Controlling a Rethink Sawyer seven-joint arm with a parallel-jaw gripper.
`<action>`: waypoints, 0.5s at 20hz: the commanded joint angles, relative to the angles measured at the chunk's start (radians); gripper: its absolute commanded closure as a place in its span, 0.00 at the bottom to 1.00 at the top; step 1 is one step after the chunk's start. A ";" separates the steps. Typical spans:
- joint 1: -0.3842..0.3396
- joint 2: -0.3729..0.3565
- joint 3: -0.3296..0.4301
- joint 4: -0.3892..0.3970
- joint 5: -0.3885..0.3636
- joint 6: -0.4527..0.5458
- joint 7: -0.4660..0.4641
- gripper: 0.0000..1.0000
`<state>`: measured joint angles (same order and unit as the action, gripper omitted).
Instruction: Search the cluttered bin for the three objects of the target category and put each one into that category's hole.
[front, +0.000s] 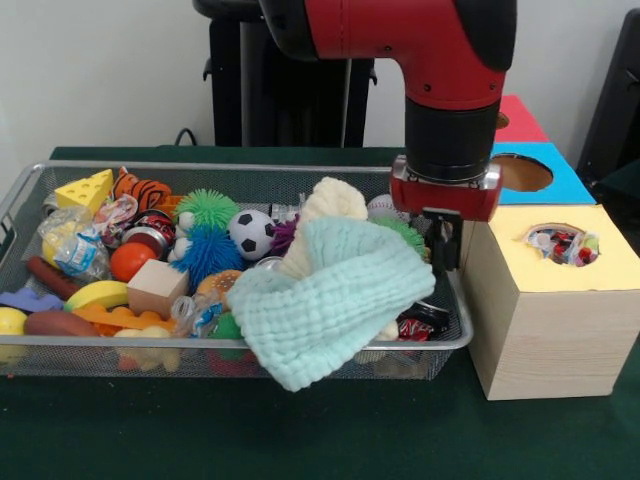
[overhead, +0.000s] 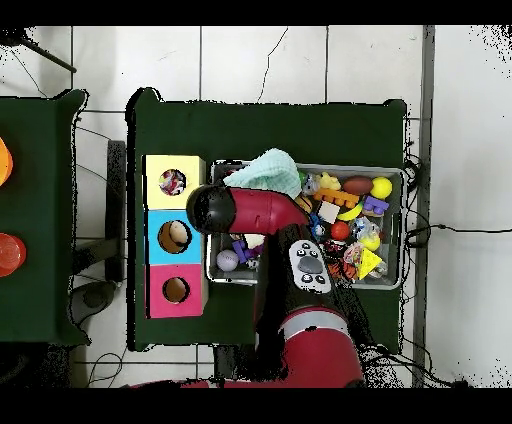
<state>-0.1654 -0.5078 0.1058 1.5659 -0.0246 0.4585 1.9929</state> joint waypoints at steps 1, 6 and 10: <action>-0.047 0.006 0.112 0.068 -0.019 -0.144 0.066 1.00; 0.009 0.056 0.047 -0.101 -0.073 0.051 -0.050 1.00; -0.027 0.067 0.078 -0.133 -0.081 0.076 -0.098 1.00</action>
<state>-0.1554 -0.4955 0.1221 1.5187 -0.0384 0.4176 1.9929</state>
